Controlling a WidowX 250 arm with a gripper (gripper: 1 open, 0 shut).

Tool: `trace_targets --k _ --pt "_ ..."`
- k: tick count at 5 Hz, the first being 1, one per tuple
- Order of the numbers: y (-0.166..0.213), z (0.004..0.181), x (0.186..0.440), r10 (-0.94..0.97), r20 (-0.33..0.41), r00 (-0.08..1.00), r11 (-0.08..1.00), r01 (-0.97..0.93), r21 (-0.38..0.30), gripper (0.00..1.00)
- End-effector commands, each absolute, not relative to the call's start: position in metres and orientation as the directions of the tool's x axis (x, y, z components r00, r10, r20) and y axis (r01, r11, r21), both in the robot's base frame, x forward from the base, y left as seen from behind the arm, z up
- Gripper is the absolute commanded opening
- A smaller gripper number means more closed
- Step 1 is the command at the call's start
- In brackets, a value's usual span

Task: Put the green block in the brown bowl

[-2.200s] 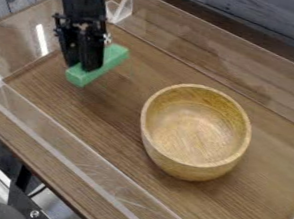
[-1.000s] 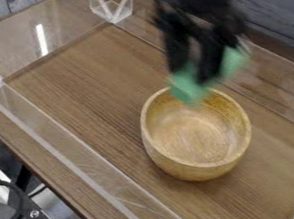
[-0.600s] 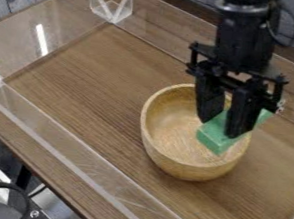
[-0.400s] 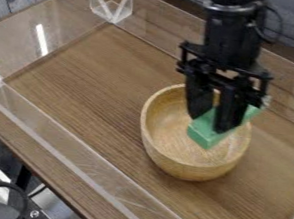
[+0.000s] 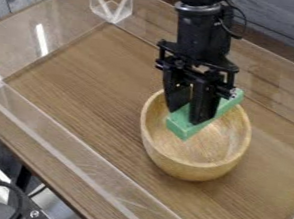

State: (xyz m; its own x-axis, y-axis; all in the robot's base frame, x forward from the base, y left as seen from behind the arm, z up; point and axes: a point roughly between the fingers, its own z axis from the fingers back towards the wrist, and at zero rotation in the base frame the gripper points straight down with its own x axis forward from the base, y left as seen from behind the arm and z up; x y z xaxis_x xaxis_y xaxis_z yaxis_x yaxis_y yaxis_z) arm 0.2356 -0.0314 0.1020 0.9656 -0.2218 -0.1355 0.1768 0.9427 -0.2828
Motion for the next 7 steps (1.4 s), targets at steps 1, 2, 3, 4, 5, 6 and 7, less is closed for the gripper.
trace_targets --k 1,2,3,4,5,6,7 --pt "-0.032 0.106 0.238 -0.226 -0.099 0.969 0.948 0.195 -0.252 0.0" --pt "-0.034 0.102 0.236 -0.236 -0.097 0.967 0.95 0.208 -0.235 0.0" --pt "-0.032 0.098 0.238 -0.22 -0.102 0.97 0.957 0.194 -0.217 0.0" --pt "-0.03 0.093 0.24 -0.204 -0.105 0.973 0.963 0.18 -0.2 0.0" --pt "-0.032 0.087 0.239 -0.21 -0.124 0.97 0.963 0.183 -0.197 0.0" --pt "-0.035 0.081 0.24 -0.215 -0.14 0.967 0.963 0.186 -0.194 0.0" --pt "-0.039 0.076 0.242 -0.209 -0.144 0.967 0.966 0.182 -0.186 0.0"
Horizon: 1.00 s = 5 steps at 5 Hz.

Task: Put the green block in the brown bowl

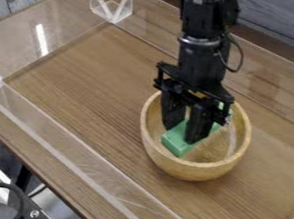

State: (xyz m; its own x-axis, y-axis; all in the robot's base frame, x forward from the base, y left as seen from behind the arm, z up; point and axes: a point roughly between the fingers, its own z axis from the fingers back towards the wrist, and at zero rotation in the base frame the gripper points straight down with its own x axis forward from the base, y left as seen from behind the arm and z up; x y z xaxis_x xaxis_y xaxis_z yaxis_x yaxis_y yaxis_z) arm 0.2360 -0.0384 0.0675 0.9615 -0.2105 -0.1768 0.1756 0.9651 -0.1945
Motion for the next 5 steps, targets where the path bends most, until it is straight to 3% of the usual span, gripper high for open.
trace_targets --k 1,2,4,5 --pt "-0.043 0.07 0.244 -0.204 -0.147 0.968 0.968 0.177 -0.177 0.0" --pt "-0.046 0.069 0.244 -0.197 -0.15 0.969 0.971 0.171 -0.168 1.0" --pt "-0.047 0.078 0.244 -0.154 -0.096 0.983 0.972 0.133 -0.191 1.0" --pt "-0.043 0.097 0.244 -0.148 -0.07 0.986 0.968 0.13 -0.216 1.0"
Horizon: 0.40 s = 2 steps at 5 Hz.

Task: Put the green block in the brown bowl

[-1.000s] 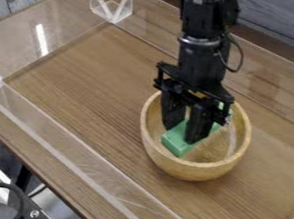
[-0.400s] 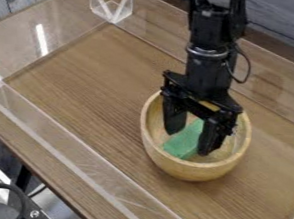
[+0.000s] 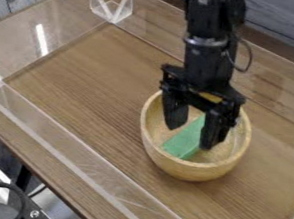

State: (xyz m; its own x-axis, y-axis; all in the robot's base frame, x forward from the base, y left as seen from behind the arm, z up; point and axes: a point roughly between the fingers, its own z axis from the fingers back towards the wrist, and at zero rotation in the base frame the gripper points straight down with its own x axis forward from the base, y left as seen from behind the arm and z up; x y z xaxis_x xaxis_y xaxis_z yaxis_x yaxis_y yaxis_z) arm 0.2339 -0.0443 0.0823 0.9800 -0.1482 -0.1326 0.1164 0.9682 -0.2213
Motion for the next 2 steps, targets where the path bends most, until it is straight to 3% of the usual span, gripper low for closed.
trace_targets --k 1,2 --pt "-0.036 0.127 0.246 -0.129 -0.019 0.991 0.963 0.121 -0.242 1.0" --pt "-0.022 0.16 0.263 -0.073 0.008 0.997 0.973 0.073 -0.221 1.0"
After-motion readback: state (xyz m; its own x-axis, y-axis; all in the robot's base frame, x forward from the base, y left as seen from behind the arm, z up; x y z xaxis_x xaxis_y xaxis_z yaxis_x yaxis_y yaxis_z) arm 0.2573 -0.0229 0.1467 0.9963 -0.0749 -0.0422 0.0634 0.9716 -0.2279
